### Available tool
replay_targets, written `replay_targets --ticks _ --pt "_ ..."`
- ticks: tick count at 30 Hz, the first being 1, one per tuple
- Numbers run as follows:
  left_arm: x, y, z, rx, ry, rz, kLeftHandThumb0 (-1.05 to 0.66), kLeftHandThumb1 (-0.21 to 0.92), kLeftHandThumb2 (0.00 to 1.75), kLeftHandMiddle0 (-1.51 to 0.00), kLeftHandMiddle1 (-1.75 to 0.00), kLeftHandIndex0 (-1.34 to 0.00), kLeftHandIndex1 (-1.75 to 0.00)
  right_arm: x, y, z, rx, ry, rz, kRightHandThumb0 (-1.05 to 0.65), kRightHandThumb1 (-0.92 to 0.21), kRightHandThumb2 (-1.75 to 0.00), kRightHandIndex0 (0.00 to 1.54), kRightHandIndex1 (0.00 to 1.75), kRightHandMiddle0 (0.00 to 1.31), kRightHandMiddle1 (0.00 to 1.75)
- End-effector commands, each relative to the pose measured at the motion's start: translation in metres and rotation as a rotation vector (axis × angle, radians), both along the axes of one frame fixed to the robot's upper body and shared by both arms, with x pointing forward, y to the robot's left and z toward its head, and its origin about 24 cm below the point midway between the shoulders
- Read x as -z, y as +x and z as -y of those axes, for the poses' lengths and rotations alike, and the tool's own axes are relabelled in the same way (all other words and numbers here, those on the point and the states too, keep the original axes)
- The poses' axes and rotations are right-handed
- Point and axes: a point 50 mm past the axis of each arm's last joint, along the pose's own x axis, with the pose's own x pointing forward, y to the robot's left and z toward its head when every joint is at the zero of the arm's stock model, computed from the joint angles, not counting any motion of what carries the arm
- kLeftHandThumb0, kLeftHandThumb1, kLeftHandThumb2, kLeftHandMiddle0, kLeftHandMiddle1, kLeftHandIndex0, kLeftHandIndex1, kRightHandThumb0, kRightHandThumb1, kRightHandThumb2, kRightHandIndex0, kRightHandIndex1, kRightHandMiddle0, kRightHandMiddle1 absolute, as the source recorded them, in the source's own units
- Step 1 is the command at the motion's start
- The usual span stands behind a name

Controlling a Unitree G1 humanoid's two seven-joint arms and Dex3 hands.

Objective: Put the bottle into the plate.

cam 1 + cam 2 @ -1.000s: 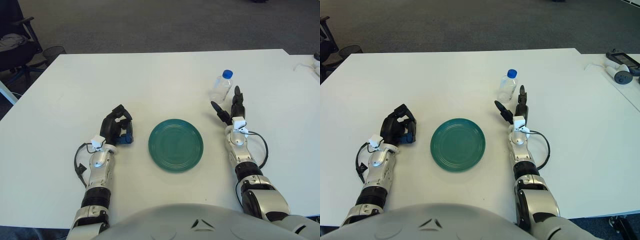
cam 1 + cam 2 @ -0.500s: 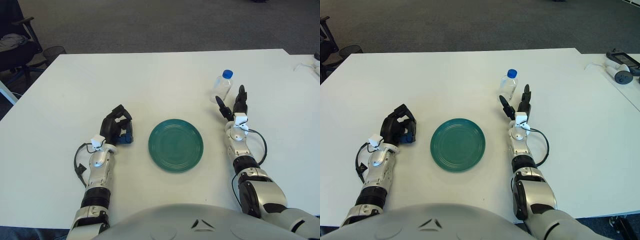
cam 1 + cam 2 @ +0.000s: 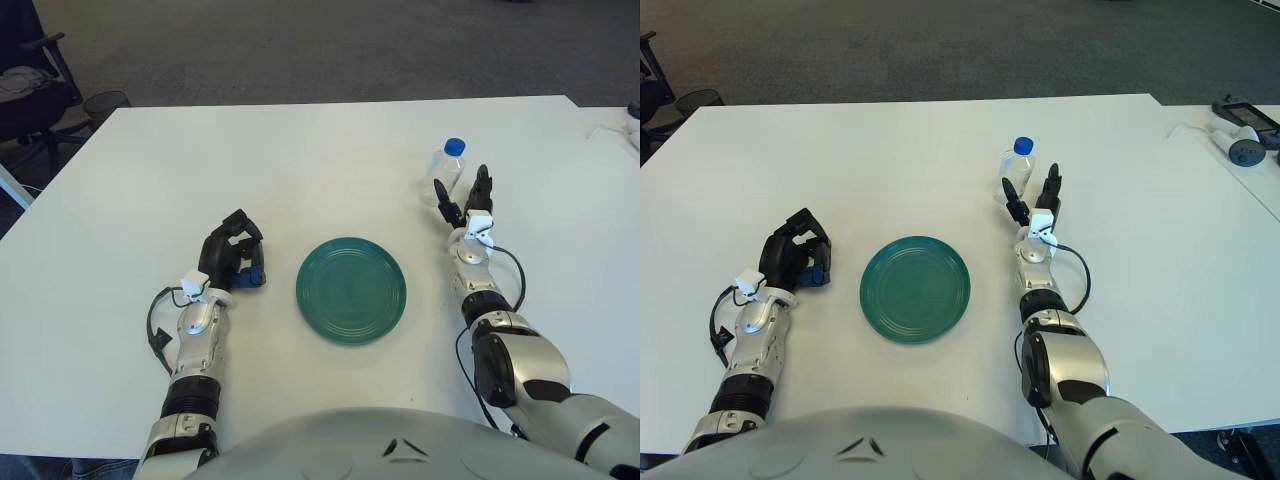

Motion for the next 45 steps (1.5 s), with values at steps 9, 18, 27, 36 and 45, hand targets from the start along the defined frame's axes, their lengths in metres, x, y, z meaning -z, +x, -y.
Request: replay_targets --ticks 9,18,27,36,45 --pt "0.022 -0.022 0.000 -0.034 -0.020 -0.119 -0.61 0.04 1.66 -1.33 -1.75 -0.85 -1.75 0.008 0.009 -0.020 -0.161 -0.031 -0.134 -1.04 -0.92 -0.29 0.00 0.00 0.00 0.00" --pt "0.022 -0.023 0.001 -0.037 -0.016 -0.118 -0.61 0.04 1.66 -1.34 -1.75 -0.86 -1.75 0.008 0.012 -0.031 -0.247 -0.061 -0.181 -1.05 -0.92 -0.25 0.00 0.00 0.00 0.00" --pt "0.022 -0.023 0.001 -0.054 -0.023 -0.119 -0.62 0.03 1.67 -1.33 -1.75 -0.86 -1.75 0.010 0.013 -0.039 -0.293 -0.144 -0.231 -1.05 -0.92 -0.28 0.00 0.00 0.00 0.00" --pt "0.022 -0.024 0.002 -0.060 -0.037 -0.116 -0.62 0.03 1.68 -1.33 -1.75 -0.86 -1.75 0.012 0.012 -0.040 -0.307 -0.192 -0.260 -1.05 -0.92 -0.31 0.00 0.00 0.00 0.00" --pt "0.021 -0.024 0.002 -0.078 -0.032 -0.117 -0.62 0.03 1.67 -1.32 -1.75 -0.86 -1.75 0.013 0.012 -0.041 -0.301 -0.181 -0.265 -1.05 -0.92 -0.31 0.00 0.00 0.00 0.00"
